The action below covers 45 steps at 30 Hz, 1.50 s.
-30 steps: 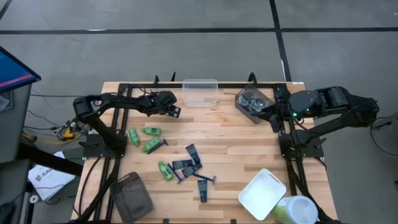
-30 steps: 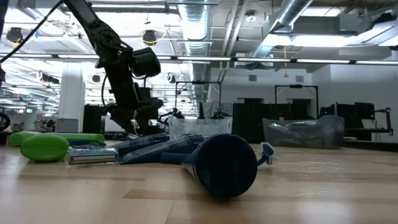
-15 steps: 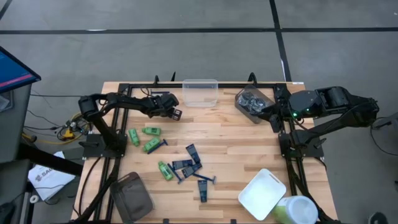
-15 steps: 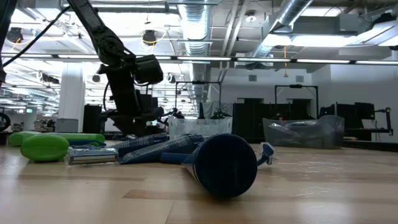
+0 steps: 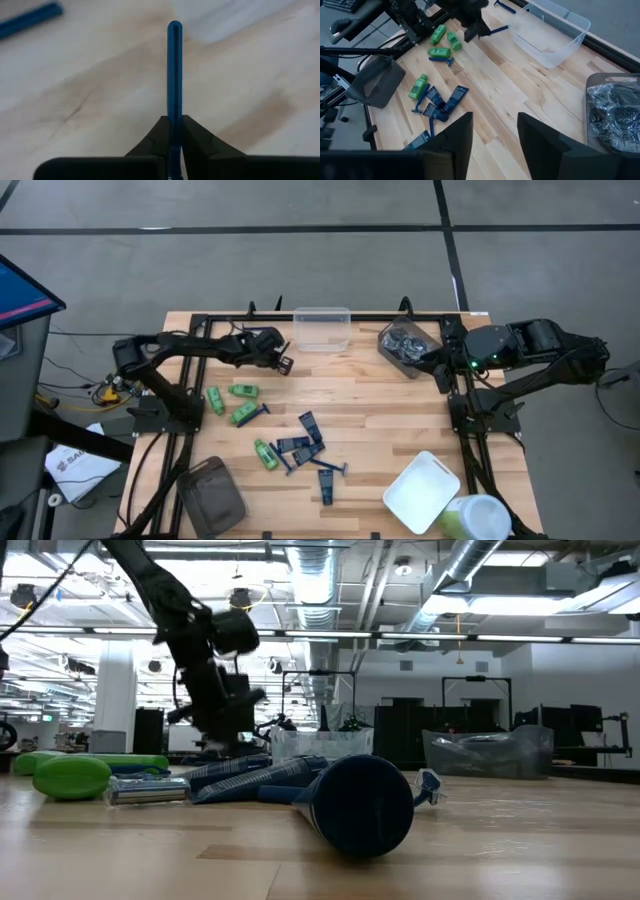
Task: Pick & Place Travel size toiletries
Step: Put the blue razor into the bottom black bin
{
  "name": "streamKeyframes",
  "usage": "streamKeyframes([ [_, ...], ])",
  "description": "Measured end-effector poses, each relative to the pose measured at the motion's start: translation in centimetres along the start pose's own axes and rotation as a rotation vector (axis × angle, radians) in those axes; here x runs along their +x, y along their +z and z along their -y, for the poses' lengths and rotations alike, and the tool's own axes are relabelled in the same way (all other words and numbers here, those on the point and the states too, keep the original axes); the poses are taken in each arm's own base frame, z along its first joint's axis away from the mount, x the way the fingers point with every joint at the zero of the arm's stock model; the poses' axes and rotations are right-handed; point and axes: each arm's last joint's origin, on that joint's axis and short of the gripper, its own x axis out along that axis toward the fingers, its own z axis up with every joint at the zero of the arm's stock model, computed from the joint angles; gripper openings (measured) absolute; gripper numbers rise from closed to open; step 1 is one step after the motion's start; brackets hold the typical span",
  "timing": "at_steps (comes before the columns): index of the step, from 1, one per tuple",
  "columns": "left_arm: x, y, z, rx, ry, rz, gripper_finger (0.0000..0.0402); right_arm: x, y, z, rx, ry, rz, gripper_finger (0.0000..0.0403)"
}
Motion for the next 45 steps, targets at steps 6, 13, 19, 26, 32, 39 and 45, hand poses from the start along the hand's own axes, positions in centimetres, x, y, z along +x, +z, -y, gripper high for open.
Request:
streamKeyframes([
  [6,-7.6,0.6,2.0,0.125,-0.31,0.146,0.0018,0.0,0.0,0.0,-0.007,0.0,0.0,0.0141],
  [13,-16.8,-3.3,3.3,0.288,-0.702,0.148,0.0018,0.0,0.0,0.0,-0.011,0.0,0.001,0.0137],
  [19,-22.3,-8.7,4.6,0.504,-1.042,0.018,0.0018,0.0,0.0,0.0,-0.014,0.0,0.001,0.0139],
  [26,-23.8,-15.0,6.4,0.457,-1.04,-0.381,0.0018,0.0,0.0,0.0,-0.013,0.0,0.001,0.0137],
  [32,-23.7,-19.9,6.9,0.217,-0.767,-0.724,0.0018,0.0,0.0,0.0,-0.013,0.0,0.001,0.0139],
  [39,-24.9,-24.1,6.2,-0.024,-0.526,-0.944,0.002,0.0,0.0,0.0,-0.014,-0.001,0.0,0.0134],
  [45,-26.0,-25.7,5.2,-0.147,-0.409,-1.028,0.0021,0.0,0.0,0.0,-0.062,-0.001,0.0,0.0134],
])
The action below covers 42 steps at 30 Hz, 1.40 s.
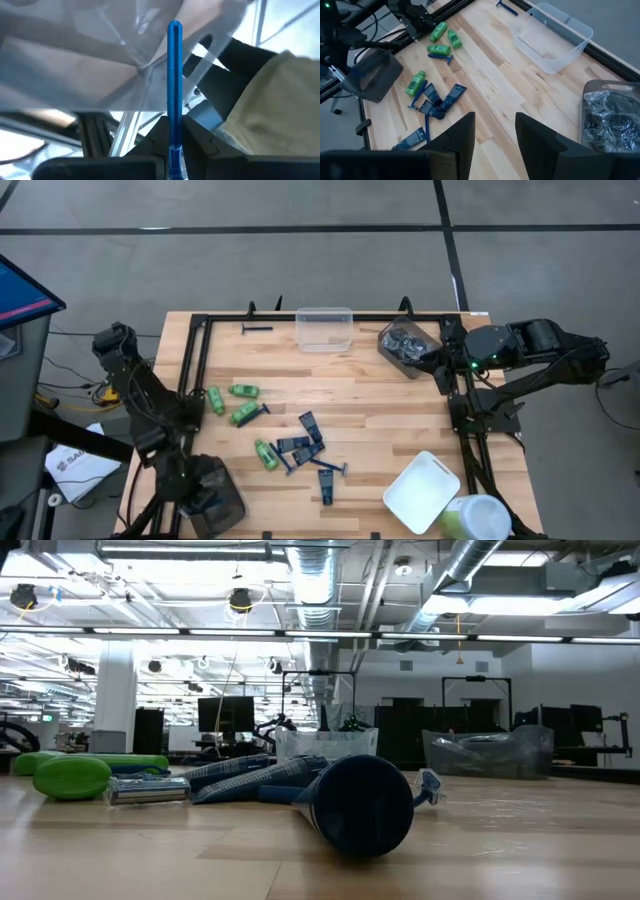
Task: Pick & Place Travel size toiletries
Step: Put the blue razor into the bottom black bin
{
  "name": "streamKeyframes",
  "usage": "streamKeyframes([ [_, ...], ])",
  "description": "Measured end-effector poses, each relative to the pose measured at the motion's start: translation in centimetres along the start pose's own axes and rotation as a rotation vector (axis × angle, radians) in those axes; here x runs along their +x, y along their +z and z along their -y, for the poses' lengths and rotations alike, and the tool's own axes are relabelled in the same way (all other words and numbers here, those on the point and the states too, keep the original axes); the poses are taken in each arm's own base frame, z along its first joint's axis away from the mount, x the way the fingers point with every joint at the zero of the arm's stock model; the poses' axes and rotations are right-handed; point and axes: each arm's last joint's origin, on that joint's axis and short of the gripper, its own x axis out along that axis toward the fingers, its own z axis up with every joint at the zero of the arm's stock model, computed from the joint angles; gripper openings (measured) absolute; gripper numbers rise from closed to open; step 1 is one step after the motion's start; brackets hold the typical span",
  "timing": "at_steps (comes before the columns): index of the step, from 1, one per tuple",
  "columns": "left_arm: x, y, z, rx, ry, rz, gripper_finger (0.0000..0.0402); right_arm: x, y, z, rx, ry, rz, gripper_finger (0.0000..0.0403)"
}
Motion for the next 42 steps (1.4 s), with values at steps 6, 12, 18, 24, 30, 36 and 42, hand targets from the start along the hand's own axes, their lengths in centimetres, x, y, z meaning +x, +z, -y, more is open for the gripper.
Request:
streamKeyframes([
  [6,0.9,0.8,-0.7,-0.108,0.1,0.085,0.0021,0.0,0.0,0.0,-0.002,0.0,0.0,0.0133],
  [12,2.5,1.4,-0.8,-0.125,0.151,0.155,0.0021,0.0,0.0,0.0,-0.004,0.0,0.0,0.0133],
  [18,3.9,1.8,-1.1,-0.142,0.206,0.191,0.0024,0.0,0.0,0.0,-0.005,0.0,0.0,0.0133],
  [24,4.4,1.9,-1.1,-0.136,0.222,0.2,0.0047,0.0,0.0,0.0,-0.005,0.0,0.0,0.0133],
  [30,4.4,1.9,-1.1,-0.13,0.22,0.198,0.0066,0.0,0.0,0.0,-0.023,0.001,0.0,0.0133],
  [36,4.2,1.9,-0.9,-0.098,0.174,0.223,0.0082,0.0,0.0,0.0,-0.028,0.001,0.0,0.0133],
  [42,0.4,1.9,1.1,-0.054,-0.223,0.383,0.0101,0.0,0.0,0.0,-0.031,0.0,0.0,0.0133],
])
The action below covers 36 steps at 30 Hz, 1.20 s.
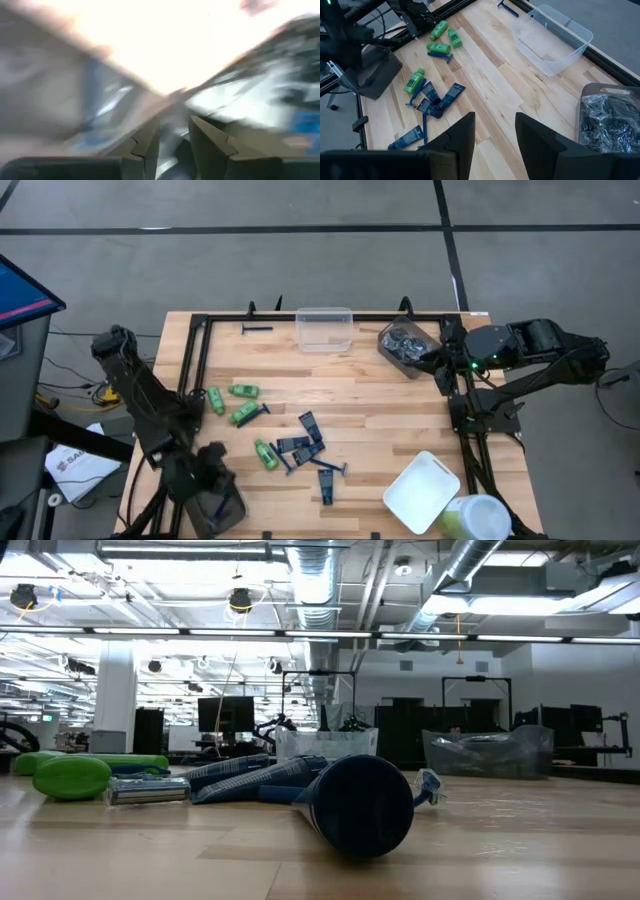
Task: Pick & Place Travel size toiletries
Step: Put the blue razor into the bottom black bin
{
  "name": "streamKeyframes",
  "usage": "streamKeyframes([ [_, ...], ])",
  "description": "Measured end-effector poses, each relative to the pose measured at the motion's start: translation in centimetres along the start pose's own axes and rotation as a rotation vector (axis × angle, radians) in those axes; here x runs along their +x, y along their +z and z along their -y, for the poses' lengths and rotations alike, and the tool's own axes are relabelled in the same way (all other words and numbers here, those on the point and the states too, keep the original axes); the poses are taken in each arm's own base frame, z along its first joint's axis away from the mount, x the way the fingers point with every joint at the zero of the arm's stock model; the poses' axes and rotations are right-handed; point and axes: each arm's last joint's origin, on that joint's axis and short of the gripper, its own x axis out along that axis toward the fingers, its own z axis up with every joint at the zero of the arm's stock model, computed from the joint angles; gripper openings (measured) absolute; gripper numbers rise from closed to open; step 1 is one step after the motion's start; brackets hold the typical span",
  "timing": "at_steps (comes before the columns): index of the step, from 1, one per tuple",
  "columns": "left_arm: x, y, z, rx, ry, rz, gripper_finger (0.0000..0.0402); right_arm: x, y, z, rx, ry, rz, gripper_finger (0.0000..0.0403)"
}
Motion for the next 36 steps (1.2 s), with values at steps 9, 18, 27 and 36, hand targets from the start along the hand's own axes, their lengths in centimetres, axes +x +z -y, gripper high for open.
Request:
streamKeyframes([
  [9,-9.1,5.6,2.7,0.28,-0.511,0.827,0.0074,0.0,0.0,0.0,-0.008,0.0,0.0,0.0133],
  [18,-14.9,11.8,4.2,0.545,-0.119,1.434,0.0022,0.0,0.1,0.0,-0.006,0.004,0.005,0.0133],
  [27,-15.6,18.2,5.2,0.564,0.195,1.598,0.0052,0.0,0.2,-0.1,0.008,0.013,0.018,0.0134],
  [36,-10.6,27.5,4.7,0.645,0.306,1.268,0.0199,0.0,0.2,-0.1,0.011,0.013,0.018,0.0133],
])
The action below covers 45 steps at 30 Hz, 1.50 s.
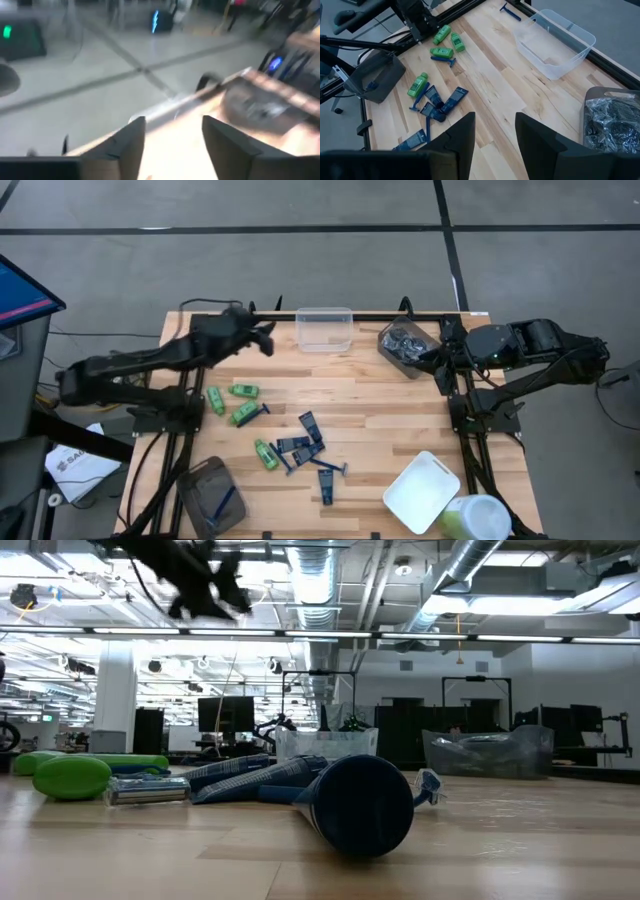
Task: Pick & Place Travel size toiletries
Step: Put the blue razor into the bottom black bin
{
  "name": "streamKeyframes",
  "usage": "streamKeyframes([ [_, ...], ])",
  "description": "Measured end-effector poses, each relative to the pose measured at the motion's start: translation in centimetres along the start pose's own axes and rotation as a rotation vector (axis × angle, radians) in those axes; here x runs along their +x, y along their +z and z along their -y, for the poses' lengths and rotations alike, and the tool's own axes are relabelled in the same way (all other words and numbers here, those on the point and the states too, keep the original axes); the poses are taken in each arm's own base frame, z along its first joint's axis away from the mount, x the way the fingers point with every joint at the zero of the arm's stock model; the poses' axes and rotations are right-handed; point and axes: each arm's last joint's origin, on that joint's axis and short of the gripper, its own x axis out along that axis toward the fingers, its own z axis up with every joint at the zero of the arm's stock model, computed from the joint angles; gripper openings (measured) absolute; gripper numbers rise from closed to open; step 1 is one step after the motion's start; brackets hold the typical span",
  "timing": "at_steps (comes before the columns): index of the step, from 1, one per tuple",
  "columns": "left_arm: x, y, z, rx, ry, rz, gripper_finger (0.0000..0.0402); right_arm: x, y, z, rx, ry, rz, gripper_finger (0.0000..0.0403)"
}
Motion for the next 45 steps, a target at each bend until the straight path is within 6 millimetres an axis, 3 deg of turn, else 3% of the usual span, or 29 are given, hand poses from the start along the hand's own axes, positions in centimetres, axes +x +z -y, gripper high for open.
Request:
streamKeyframes([
  [5,4.8,-2.9,-1.6,-0.011,0.124,-0.236,0.0235,0.0,0.0,0.0,0.001,0.0,0.0,0.0134],
  [11,7.6,-4.3,-4.3,0.027,0.351,-0.554,0.0226,0.0,0.0,0.0,0.016,0.0,0.0,0.0134],
  [21,10.3,-5.4,-9.0,-0.313,0.466,-0.641,0.0223,0.0,0.0,0.0,0.008,0.0,0.0,0.0134],
  [28,10.7,-5.6,-9.8,-0.462,0.526,-0.613,0.0211,0.0,0.0,0.0,0.001,-0.001,0.0,0.0134],
  [33,11.7,-4.7,-8.0,-0.308,0.235,-0.573,0.0198,0.0,0.0,0.0,-0.001,-0.001,0.0,0.0134],
  [36,12.0,-3.1,-6.9,-0.218,0.087,-0.485,0.0192,0.0,0.0,0.0,-0.004,-0.001,0.0,0.0134],
  [41,12.5,0.4,-6.9,-0.027,0.028,-0.451,0.0178,0.0,0.0,0.0,-0.004,-0.001,0.0,0.0134],
  [45,12.5,1.4,-7.6,0.131,0.032,-0.606,0.0173,0.0,0.0,0.0,-0.003,-0.002,0.0,0.0134],
])
